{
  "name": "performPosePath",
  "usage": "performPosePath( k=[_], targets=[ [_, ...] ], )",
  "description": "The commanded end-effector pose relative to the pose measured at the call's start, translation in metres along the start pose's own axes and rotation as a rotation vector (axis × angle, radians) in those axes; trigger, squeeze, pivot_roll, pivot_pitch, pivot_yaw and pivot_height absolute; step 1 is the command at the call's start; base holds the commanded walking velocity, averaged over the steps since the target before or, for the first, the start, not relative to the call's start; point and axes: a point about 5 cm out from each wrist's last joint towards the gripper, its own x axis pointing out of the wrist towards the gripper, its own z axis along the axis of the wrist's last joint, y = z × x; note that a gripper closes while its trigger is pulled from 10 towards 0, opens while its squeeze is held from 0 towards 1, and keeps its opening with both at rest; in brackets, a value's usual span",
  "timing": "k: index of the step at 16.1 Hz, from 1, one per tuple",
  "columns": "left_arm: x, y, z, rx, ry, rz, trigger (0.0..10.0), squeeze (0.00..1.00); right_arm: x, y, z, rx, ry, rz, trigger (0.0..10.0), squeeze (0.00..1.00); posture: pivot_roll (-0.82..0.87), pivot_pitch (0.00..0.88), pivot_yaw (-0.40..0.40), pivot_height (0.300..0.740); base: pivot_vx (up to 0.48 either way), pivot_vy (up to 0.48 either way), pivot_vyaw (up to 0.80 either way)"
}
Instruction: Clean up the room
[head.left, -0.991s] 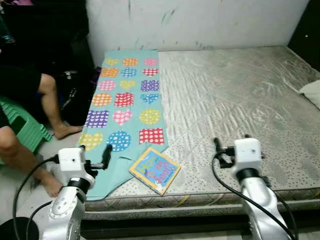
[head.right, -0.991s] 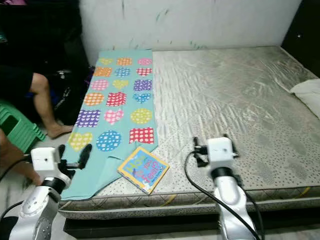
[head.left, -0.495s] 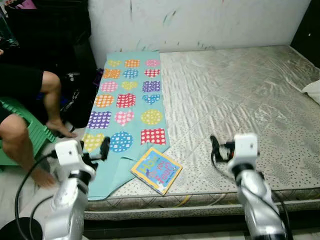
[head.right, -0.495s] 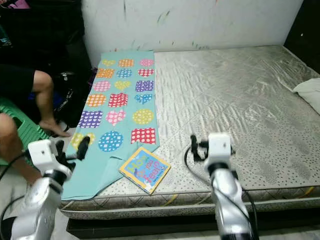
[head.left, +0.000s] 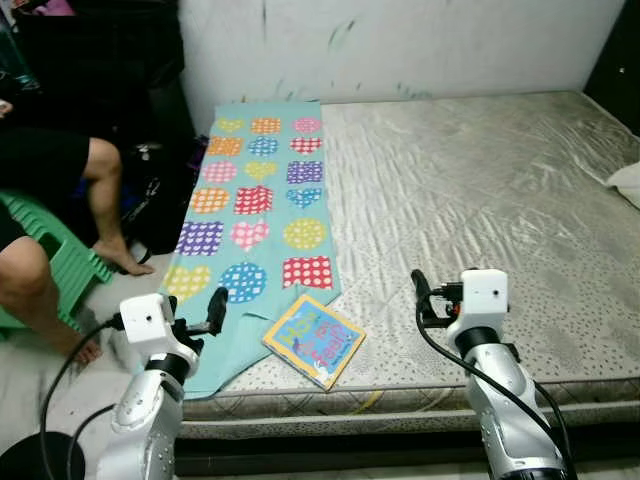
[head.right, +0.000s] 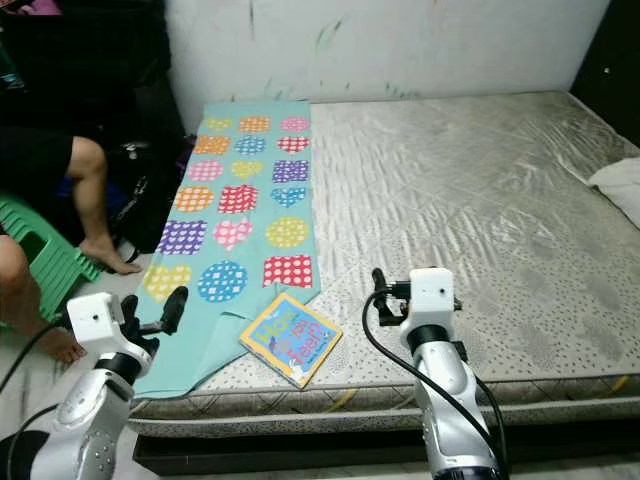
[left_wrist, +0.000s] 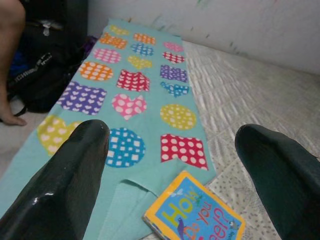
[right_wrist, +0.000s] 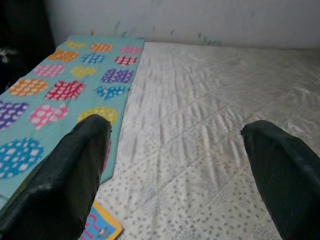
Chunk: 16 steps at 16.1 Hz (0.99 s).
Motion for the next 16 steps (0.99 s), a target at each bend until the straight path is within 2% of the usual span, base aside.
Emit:
performPosePath(
  k=[1,3,11,14,16],
  targets=[
    [0.000,-0.003,0.005,0.016,-0.012,-0.008,10.0,0.00,-0.003,0.003,0.000,-0.001,0.007,0.014,10.0,0.00,-0.10,0.000,0.038,0.740,0.000,0.000,-0.65],
    [-0.002,-0.004,0.002,0.013,0.002,-0.014,10.0,0.00,-0.006,0.003,-0.002,0.005,0.014,0.014,10.0,0.00,-0.10,0.000,0.043,0.740,0.000,0.000,-0.72],
    [-0.002,-0.009,-0.001,0.010,0.021,-0.031,10.0,0.00,-0.012,0.002,-0.019,-0.028,0.088,0.033,10.0,0.00,-0.09,0.000,0.037,0.740,0.000,0.000,0.00],
    [-0.002,-0.008,-0.003,0.005,0.039,-0.035,10.0,0.00,-0.015,0.002,-0.020,-0.021,0.090,0.022,10.0,0.00,-0.11,0.000,0.051,0.740,0.000,0.000,-0.53],
    [0.000,-0.008,-0.002,0.013,0.041,-0.043,10.0,0.00,-0.015,0.003,-0.019,-0.013,0.088,0.022,10.0,0.00,-0.11,0.000,0.059,0.740,0.000,0.000,0.00]
  ],
)
